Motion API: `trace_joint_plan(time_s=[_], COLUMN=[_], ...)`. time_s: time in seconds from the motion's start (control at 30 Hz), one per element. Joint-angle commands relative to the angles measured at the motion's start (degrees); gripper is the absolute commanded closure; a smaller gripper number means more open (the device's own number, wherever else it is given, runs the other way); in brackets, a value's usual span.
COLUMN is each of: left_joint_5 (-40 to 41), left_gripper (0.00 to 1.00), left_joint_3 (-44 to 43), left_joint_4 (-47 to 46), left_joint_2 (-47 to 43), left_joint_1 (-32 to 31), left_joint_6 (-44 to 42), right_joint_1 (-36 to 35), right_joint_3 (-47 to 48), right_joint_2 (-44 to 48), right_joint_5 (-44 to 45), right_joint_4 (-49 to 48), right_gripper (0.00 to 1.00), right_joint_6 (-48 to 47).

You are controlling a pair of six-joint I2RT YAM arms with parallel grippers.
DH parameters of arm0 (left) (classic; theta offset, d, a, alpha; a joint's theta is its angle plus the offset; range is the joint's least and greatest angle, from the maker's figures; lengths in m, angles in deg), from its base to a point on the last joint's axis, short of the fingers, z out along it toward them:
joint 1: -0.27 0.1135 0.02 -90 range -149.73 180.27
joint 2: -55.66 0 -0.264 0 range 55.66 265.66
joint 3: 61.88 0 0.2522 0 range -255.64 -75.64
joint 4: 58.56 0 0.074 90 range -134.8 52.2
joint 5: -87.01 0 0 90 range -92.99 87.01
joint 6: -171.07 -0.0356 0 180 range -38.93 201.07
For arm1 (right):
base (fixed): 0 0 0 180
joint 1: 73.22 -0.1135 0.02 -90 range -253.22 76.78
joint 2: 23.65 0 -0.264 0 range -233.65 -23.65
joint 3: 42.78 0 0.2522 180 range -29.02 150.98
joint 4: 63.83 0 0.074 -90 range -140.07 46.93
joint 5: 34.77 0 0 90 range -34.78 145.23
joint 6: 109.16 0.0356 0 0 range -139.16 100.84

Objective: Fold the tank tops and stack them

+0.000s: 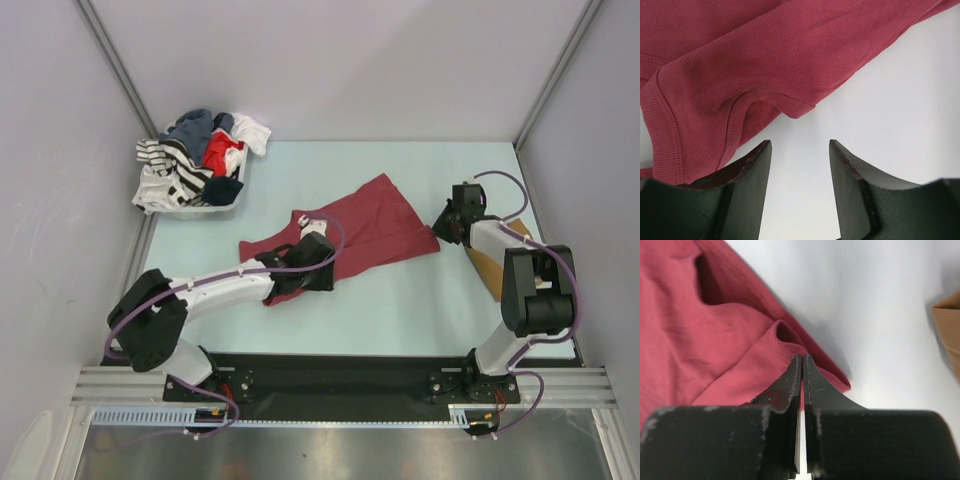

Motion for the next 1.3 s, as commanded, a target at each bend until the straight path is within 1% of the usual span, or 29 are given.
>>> trace_joint_plan(time_s=[0.0, 0.2, 0.37, 0.53, 0.67, 0.87, 1.07, 1.1, 1.17, 1.23, 1.27], left_joint_5=[-0.03, -1.08, 0.23, -0.12, 4.87, 8.23, 10.60, 10.61, 9.99, 9.38, 9.37], left_gripper=[0.45, 0.47, 0.48, 0.49, 0.49, 0.50, 0.58, 0.61, 0.68, 0.79, 0.89], left_joint_3=[0.40, 0.84, -1.36, -0.31, 0.13, -2.41, -3.82, -3.65, -3.21, -3.64, -4.26], left_joint_4=[-2.88, -7.19, -4.38, -6.04, -8.76, -9.39, -9.82, -10.26, -12.10, -12.11, -11.68], left_joint_2=[0.60, 2.61, 5.69, 6.92, 7.80, 10.96, 12.20, 11.94, 11.24, 11.06, 10.88], left_joint_1=[-0.89, -1.51, -2.74, -3.70, -3.62, -2.21, -2.03, -2.03, -2.03, -2.03, -2.03], left_joint_6=[1.57, 2.45, 3.07, 4.82, 7.11, 6.85, 6.41, 6.32, 5.45, 5.01, 5.00], right_joint_1=[-0.73, -1.09, -1.17, -1.09, -1.09, -1.09, -1.09, -1.09, -1.09, -1.09, -1.09], right_joint_3=[-0.44, -0.45, -0.80, -0.80, -1.15, -1.41, -1.41, -1.41, -1.41, -1.24, -1.15], right_joint_2=[4.44, 4.62, 4.89, 4.97, 5.33, 6.12, 6.12, 6.20, 6.03, 5.59, 5.42], right_joint_5=[3.09, 3.18, 3.00, 2.74, 2.56, 2.12, 1.42, 1.42, 1.25, 1.07, 0.98], right_joint_4=[0.16, 0.43, 0.16, -0.10, -0.19, -0.28, -0.54, -0.63, -0.72, -0.72, -0.72], right_gripper=[1.00, 1.00, 1.00, 1.00, 1.00, 1.00, 1.00, 1.00, 1.00, 1.00, 1.00], right_joint_6=[-1.36, -1.37, -1.28, -1.10, -1.10, -1.01, -1.10, -1.02, -1.10, -1.10, -1.10])
